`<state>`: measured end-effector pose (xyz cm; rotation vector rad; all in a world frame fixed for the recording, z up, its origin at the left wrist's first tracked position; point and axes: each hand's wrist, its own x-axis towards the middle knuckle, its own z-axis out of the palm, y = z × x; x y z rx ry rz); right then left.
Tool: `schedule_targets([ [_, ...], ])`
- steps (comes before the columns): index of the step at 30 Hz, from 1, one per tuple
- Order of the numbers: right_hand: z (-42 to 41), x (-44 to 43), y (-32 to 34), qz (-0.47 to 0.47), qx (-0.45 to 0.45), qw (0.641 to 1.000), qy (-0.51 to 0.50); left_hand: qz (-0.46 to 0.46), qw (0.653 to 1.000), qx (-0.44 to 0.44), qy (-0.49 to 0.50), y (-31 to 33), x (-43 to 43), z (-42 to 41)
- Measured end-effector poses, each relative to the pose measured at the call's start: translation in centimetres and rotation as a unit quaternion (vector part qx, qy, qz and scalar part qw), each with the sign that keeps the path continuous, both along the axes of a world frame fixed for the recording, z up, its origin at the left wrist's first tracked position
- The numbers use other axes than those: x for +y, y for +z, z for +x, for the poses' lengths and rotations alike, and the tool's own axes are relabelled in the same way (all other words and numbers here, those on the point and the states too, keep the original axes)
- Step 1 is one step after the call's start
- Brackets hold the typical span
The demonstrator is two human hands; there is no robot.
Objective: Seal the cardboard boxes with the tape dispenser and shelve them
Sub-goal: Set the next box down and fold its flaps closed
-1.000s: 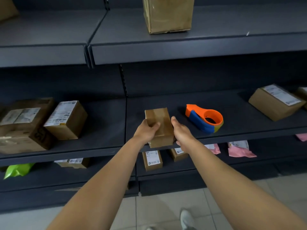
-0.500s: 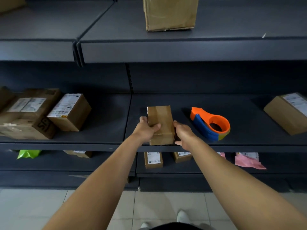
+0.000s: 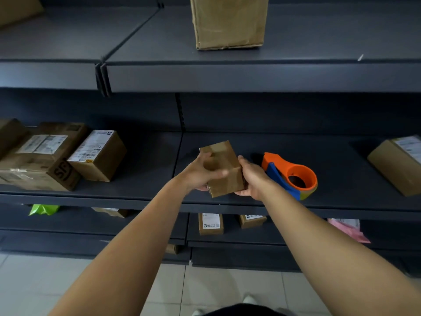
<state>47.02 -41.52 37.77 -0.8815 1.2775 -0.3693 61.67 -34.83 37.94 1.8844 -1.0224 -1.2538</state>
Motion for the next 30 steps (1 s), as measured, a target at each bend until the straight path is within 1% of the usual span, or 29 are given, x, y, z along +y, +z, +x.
schedule_targets([
  [2,0.0,-0.1,0.3,0.001,0.003,1.0,-0.004,0.005,0.999,-0.019,-0.033,0.2,0.2,0.0],
  [7,0.2,-0.2,0.9,0.0,0.016,0.999,-0.037,-0.072,0.996,-0.039,0.032,0.7,0.3,-0.2],
  [11,0.4,-0.2,1.0,-0.027,0.011,0.998,-0.057,-0.114,0.989,-0.065,0.067,1.7,-0.3,0.1],
  [15,1.0,-0.1,1.4,-0.047,0.007,0.996,-0.076,-0.098,0.983,-0.059,0.146,2.2,-0.9,0.4],
  [18,1.3,0.0,1.6,-0.06,-0.001,0.995,-0.084,-0.055,0.971,-0.104,0.206,1.8,-1.0,0.2],
  [20,1.4,0.0,1.4,-0.064,-0.012,0.994,-0.092,-0.028,0.968,-0.139,0.206,1.4,-0.9,0.2],
  [22,1.3,0.1,1.1,-0.069,-0.018,0.993,-0.09,-0.031,0.967,-0.141,0.208,1.4,-0.8,0.1],
  [23,1.3,0.2,0.9,-0.07,-0.022,0.994,-0.083,-0.045,0.967,-0.132,0.213,1.4,-0.8,-0.1],
  [25,1.2,0.5,0.9,-0.071,-0.031,0.995,-0.068,-0.106,0.961,-0.115,0.227,1.3,-1.0,-0.3],
  [27,1.0,0.7,1.2,-0.075,-0.027,0.995,-0.058,-0.164,0.954,-0.134,0.211,1.3,-1.2,-0.5],
  [30,0.6,0.8,1.4,-0.078,-0.006,0.996,-0.04,-0.161,0.957,-0.182,0.158,1.3,-1.3,-0.6],
])
